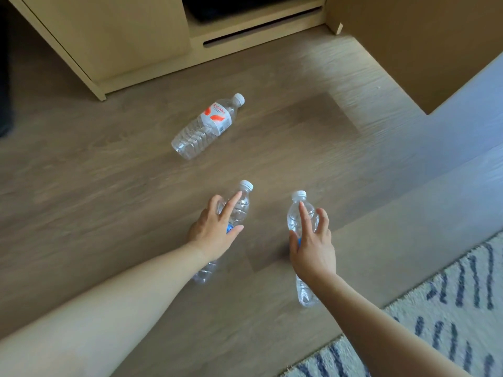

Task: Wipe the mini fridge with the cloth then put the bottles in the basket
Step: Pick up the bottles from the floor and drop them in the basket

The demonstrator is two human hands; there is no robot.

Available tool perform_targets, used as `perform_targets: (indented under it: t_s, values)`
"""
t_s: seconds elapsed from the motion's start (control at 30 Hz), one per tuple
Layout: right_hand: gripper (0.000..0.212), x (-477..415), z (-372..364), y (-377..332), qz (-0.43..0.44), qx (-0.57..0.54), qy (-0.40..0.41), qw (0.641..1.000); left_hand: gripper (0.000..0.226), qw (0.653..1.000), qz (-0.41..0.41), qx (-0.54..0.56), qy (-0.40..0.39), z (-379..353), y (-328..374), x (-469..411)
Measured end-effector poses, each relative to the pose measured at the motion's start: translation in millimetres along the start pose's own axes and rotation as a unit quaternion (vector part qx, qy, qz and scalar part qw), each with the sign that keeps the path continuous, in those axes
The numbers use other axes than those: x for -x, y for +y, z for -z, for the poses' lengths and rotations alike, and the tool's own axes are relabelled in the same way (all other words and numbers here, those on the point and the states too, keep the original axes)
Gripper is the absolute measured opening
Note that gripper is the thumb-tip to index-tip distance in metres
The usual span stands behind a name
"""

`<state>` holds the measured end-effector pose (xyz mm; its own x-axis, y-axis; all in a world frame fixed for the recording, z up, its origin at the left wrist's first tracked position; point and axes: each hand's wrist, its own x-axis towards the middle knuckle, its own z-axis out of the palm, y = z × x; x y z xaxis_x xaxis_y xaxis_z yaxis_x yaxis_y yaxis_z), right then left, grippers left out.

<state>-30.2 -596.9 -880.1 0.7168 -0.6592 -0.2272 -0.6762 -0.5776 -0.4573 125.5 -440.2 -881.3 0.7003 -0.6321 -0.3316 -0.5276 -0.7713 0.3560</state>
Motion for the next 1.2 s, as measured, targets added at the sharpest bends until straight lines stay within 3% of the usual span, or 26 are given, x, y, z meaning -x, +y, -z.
perform_targets:
  t_s: [0.2,0.43,0.63,0.93,1.2]
  values:
    - [0.064,-17.6,-12.8,-21.8,-0.036,-0.025,-0.029,0.999,0.071,0.995,0.012,0.081,0.051,-12.5,3.9,-2.5]
    - [0.060,10.5,52.9,-18.0,-0.111,-0.049,-0.100,0.988,0.067,0.994,0.089,-0.032,-0.046,48.8,35.7,28.1]
    - [0.060,35.4,194.7,-79.0,-0.068,-0.108,-0.084,0.988,0.070,0.997,0.050,0.035,-0.040,174.1,124.9,95.6]
    - [0.056,120.1,484.0,-171.1,-0.070,-0.205,-0.080,0.973,0.067,0.990,0.034,0.137,0.012,420.5,294.0,175.6]
    - [0.057,178.9,713.7,-159.6,-0.117,-0.224,0.009,0.967,0.066,0.994,-0.061,0.090,-0.011,543.6,453.1,243.9]
